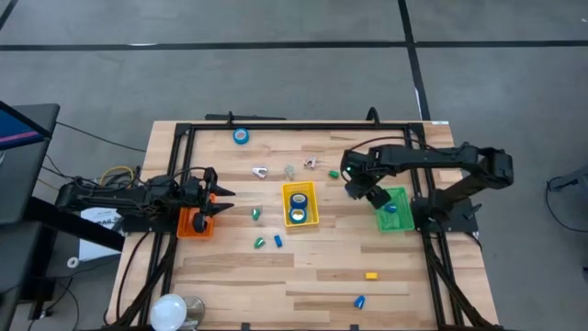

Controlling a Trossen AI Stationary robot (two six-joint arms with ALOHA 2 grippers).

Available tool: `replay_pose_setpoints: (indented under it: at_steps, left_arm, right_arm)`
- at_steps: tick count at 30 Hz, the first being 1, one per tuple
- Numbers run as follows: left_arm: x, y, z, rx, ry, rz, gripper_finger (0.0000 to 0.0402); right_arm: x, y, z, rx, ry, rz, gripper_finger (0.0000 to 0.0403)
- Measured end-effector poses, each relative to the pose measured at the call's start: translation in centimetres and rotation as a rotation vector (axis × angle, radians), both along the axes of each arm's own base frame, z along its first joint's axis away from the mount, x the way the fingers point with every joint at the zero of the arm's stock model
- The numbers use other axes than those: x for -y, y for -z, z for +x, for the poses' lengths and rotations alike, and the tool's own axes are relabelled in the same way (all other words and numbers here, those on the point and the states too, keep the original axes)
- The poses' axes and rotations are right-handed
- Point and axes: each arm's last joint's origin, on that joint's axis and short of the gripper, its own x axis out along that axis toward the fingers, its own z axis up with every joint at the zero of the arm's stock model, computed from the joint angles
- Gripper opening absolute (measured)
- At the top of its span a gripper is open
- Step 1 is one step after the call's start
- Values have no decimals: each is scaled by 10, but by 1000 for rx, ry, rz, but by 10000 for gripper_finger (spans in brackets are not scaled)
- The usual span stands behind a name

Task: Pick and place Stapler, Stapler remover, tape
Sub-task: Put the blue stapler into the green basket

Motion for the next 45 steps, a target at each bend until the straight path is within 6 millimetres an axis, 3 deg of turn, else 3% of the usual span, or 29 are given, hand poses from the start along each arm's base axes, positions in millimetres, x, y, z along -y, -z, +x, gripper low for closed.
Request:
replay_pose_setpoints:
  at_steps: [8,23,29,40,45]
  left_arm:
    - [0,0,0,0,0,0,150]
    - [0,0,0,0,0,0,150]
    - [0,0,0,0,0,0,150]
    - [0,0,0,0,0,0,150]
    - [0,0,0,0,0,0,150]
  right_arm:
    - [15,23,9,-61,-105,21,254]
    - [25,51,19,-108,-87,96,254]
    - [26,53,20,-98,-89,93,239]
    - [27,53,21,-77,-111,109,167]
    - [27,53,22,-74,-111,105,170]
